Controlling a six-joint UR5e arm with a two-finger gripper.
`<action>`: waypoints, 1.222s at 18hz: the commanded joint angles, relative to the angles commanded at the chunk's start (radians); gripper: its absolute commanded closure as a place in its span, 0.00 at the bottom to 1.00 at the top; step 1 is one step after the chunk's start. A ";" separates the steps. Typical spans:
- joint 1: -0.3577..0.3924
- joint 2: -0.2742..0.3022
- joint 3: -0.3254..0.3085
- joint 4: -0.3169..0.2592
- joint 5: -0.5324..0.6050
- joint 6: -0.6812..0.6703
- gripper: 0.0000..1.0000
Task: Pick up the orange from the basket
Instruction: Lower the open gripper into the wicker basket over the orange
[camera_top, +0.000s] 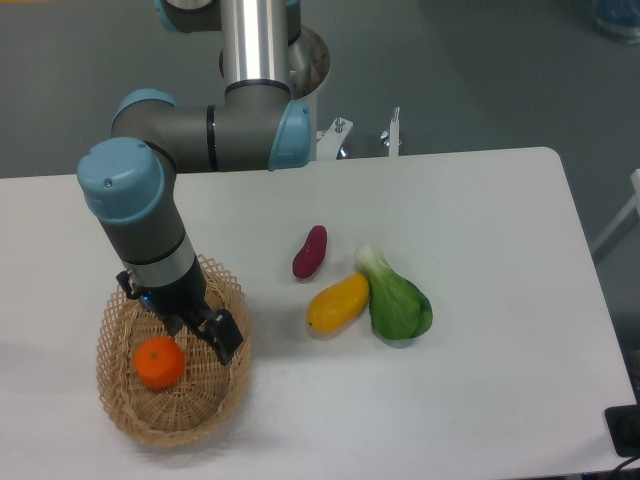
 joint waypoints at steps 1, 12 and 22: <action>0.000 0.000 0.000 0.000 0.002 0.005 0.00; 0.012 0.002 -0.029 0.025 -0.011 -0.153 0.00; -0.023 -0.070 -0.055 0.028 -0.116 -0.251 0.00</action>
